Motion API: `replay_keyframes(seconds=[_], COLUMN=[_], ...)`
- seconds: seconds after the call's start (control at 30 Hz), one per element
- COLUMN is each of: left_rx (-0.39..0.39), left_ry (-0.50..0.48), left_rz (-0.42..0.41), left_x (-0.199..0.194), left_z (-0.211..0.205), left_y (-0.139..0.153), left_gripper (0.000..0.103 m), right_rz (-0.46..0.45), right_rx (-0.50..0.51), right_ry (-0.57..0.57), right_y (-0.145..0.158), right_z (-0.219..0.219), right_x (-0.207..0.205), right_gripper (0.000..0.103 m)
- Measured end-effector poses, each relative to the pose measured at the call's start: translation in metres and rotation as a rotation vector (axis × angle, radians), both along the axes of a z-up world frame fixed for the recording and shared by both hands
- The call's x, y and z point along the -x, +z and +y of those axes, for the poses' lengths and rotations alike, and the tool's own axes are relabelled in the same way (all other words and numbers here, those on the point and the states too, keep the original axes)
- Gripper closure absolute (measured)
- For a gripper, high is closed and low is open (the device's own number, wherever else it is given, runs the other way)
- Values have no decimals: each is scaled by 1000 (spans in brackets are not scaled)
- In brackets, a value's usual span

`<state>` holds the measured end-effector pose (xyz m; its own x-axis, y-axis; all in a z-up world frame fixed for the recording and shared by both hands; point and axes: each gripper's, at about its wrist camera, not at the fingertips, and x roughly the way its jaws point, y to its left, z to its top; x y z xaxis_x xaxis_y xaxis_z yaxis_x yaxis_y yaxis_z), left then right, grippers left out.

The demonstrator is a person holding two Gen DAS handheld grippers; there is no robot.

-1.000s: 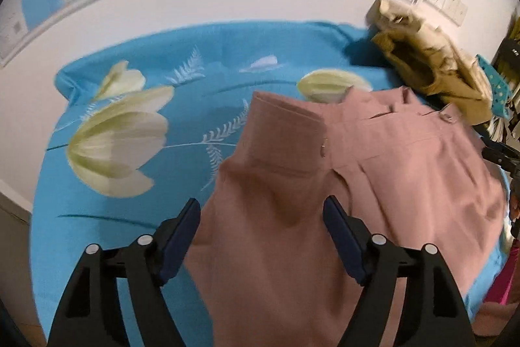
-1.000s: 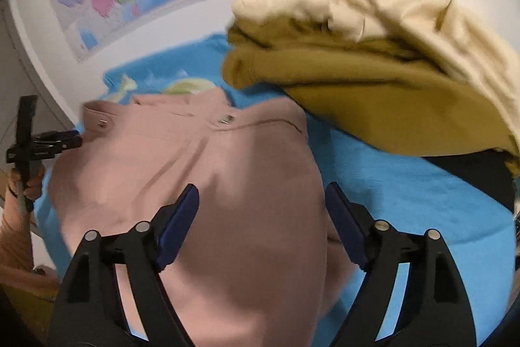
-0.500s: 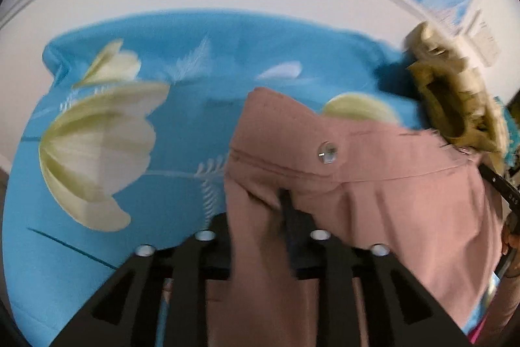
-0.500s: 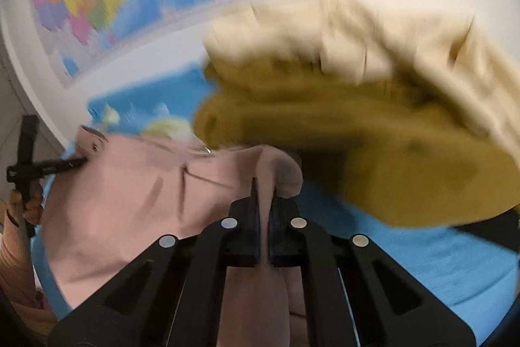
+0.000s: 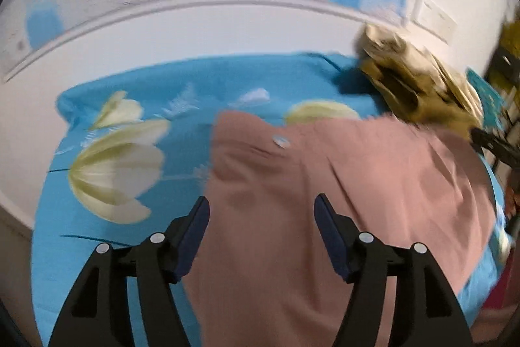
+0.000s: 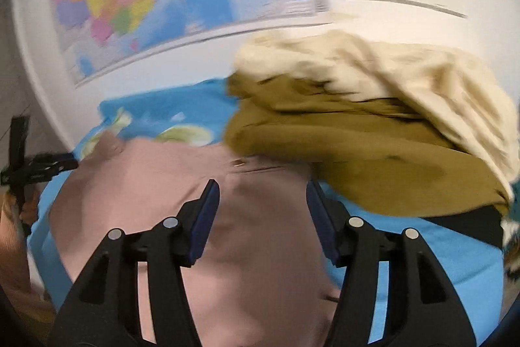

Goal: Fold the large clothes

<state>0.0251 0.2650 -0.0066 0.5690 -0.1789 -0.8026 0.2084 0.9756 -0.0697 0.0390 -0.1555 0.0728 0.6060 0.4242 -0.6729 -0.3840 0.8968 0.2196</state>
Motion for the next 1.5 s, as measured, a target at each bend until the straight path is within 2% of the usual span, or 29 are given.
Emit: replay_keyframes(seconds=[0.07, 0.13, 0.17, 0.23, 0.27, 0.37, 0.47, 0.57, 0.63, 0.77, 0.87, 0.97, 1.07, 1.13, 1.27, 1.4, 1.5], left_rx=[-10, 0, -2, 7, 13, -18, -52, -91, -100, -113, -114, -124, -89, -74, -124, -138, -130], left_ry=[1, 17, 35, 47, 60, 74, 61, 48, 43, 28, 29, 52, 82, 99, 103, 114, 122], left_rz=[31, 75, 90, 97, 84, 49, -12, -61, -73, -67, -44, -10, 16, 18, -8, -38, -48], left_x=[-4, -12, -17, -20, -20, -11, 5, 24, 34, 51, 58, 59, 56, 57, 65, 77, 85], left_z=[-4, -2, 0, 6, 7, 4, -2, -10, -14, -21, -22, -17, -5, 0, -7, -7, -5], left_y=[-13, -31, -40, -52, -51, -41, -27, -13, -10, -13, -23, -37, -47, -47, -40, -30, -24], left_gripper=[39, 39, 39, 38, 38, 38, 38, 34, 33, 32, 32, 30, 24, 24, 25, 25, 25], right_rz=[61, 107, 126, 165, 171, 123, 60, 8, 7, 11, 19, 72, 135, 124, 105, 58, 14], right_rx=[38, 88, 86, -4, -20, 33, -18, -61, -61, -57, -21, 56, -13, 3, 27, -27, -48], right_ry=[12, -18, -28, -41, -54, -90, -65, -22, 14, 92, 132, 63, 6, -14, -17, -9, 42], right_y=[-21, -44, -52, -60, -59, -45, -21, -3, -1, -1, -13, -37, -54, -52, -43, -25, -12], right_z=[10, 10, 7, -6, -10, -13, -18, -18, -15, -8, -2, -6, -22, -22, -17, -18, -9], right_x=[-14, -27, -29, -35, -35, -23, 4, 32, 48, 78, 85, 80, 69, 69, 76, 86, 99], right_gripper=[50, 55, 58, 58, 58, 51, 50, 42, 42, 42, 42, 44, 46, 46, 45, 44, 39])
